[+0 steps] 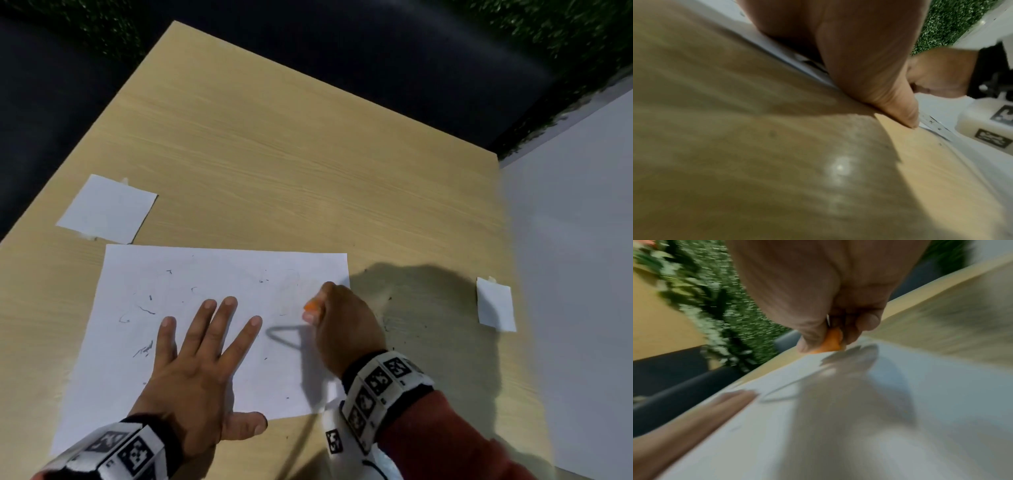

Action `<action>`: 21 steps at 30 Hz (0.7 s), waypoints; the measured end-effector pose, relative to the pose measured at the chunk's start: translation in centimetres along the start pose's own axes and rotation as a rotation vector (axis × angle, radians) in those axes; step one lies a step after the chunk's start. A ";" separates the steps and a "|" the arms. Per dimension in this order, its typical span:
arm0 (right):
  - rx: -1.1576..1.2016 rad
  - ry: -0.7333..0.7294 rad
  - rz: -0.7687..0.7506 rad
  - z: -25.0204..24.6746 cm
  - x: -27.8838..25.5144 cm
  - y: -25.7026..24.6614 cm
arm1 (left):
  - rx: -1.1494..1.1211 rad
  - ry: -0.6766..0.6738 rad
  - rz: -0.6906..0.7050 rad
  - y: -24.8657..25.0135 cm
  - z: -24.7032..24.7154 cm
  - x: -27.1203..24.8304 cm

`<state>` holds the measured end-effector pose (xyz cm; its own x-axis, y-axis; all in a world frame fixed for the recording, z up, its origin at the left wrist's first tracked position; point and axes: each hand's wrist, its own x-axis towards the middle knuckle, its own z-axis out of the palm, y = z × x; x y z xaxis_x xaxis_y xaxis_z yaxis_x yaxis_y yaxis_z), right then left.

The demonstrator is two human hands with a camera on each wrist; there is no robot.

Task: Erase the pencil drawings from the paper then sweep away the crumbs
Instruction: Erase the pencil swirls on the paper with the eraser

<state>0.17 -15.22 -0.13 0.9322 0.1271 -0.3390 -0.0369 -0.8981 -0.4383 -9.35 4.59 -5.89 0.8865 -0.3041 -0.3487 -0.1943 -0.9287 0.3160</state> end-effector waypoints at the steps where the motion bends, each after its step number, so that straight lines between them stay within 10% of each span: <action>1: 0.019 -0.057 -0.068 1.0 0.3 -1.2 | -0.007 0.003 0.005 0.0 0.0 0.0; 11: -0.165 0.177 0.041 -2.0 6.2 0.9 | -0.015 0.056 0.020 0.0 -0.1 0.0; 16: -0.071 -0.119 -0.228 2.2 1.4 -2.6 | -0.008 0.038 0.018 0.0 0.2 0.1; 21: -0.181 0.104 0.124 -2.5 6.3 3.1 | -0.005 0.056 0.016 -0.1 0.1 -0.1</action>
<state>6.79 -18.28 -1.54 0.9569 -0.0247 -0.2895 -0.0973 -0.9661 -0.2391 -9.42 4.69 -6.01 0.9053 -0.3067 -0.2939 -0.2069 -0.9226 0.3257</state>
